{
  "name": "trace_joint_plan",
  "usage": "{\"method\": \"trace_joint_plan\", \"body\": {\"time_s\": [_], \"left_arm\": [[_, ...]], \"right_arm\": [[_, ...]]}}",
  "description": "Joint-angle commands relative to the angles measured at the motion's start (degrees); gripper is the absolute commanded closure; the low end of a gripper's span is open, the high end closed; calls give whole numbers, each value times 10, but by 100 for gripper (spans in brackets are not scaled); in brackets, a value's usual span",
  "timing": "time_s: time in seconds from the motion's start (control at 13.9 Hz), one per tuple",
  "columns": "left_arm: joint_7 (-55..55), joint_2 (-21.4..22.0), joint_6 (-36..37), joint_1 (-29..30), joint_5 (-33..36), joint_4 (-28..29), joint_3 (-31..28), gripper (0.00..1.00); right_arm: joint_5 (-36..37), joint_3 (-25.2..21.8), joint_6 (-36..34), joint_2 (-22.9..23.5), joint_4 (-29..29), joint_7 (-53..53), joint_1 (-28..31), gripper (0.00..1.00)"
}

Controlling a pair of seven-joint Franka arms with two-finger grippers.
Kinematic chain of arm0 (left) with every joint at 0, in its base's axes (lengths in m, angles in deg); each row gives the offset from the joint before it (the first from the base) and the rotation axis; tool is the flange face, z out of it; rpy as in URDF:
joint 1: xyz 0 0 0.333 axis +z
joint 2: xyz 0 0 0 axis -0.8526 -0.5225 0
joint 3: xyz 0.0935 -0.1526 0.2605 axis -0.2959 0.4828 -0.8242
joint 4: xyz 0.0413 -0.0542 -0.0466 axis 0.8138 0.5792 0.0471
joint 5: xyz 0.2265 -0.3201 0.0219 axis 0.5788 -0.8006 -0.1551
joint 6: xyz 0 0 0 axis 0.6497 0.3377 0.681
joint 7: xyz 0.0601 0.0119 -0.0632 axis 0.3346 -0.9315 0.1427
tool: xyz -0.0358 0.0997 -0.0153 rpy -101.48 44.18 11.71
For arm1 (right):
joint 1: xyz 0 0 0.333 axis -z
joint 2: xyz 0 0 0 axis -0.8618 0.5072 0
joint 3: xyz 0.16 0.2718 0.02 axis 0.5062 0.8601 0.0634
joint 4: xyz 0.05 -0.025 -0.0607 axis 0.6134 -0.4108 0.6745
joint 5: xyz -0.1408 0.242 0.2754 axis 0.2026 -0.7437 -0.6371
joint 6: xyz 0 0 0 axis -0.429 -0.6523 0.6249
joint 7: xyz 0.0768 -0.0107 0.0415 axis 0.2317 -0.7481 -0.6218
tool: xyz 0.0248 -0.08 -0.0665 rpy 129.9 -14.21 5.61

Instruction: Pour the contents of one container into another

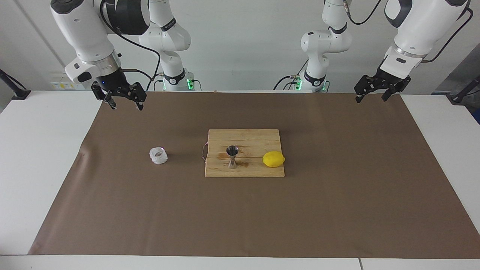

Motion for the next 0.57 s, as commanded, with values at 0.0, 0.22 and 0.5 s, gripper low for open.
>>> {"method": "trace_joint_plan", "body": {"time_s": [0.0, 0.22, 0.5], "left_arm": [[1, 9, 7, -1, 9, 6, -1, 0], [1, 9, 6, -1, 9, 5, -1, 0], [1, 9, 7, -1, 9, 6, -1, 0]], "right_arm": [[19, 8, -7, 3, 4, 24, 2, 0], [26, 9, -6, 1, -1, 24, 2, 0], [26, 9, -6, 1, -2, 23, 2, 0]]}}
